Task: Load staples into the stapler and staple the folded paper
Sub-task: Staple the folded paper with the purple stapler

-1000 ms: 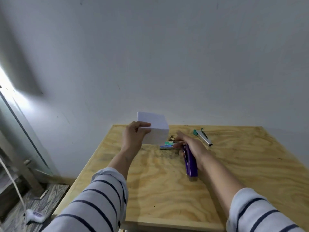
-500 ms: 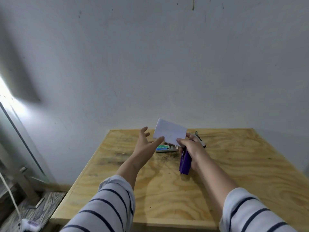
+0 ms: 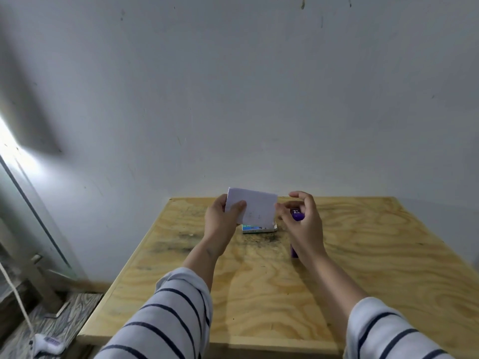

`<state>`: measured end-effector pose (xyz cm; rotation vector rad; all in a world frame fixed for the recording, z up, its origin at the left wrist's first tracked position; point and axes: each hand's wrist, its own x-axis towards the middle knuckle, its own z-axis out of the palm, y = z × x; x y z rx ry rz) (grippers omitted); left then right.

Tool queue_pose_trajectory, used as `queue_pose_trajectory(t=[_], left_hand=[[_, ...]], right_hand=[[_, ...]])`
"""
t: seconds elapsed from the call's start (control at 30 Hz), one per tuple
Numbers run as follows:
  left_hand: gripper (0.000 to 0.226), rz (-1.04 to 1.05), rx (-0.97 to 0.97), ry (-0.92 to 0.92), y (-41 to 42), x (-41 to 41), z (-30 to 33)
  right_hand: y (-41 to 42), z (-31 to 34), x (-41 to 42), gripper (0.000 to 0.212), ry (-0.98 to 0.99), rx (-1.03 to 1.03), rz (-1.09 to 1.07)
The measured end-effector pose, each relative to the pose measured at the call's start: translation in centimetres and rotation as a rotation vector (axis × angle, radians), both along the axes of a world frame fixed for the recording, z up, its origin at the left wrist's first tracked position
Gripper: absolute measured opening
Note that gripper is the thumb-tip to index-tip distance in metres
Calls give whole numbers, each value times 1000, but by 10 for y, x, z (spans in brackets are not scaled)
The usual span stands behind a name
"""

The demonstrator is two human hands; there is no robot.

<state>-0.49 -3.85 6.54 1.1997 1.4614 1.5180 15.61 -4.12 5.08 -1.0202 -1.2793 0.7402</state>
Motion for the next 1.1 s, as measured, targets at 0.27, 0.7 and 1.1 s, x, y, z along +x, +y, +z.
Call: queue_pose_trajectory(t=[0.27,0.7,1.1], left_hand=[[10,-2,7,-30,1,-1,-6],[7,34,33,31,2,-15,-10],[11,-39,73,40,-2,-12,-3]], right_hand=[[-10,-22,-2,61,-217,-187,50],[13,7,20,47,-223,-366,340],[20,4,16,60,-288,-374,243]])
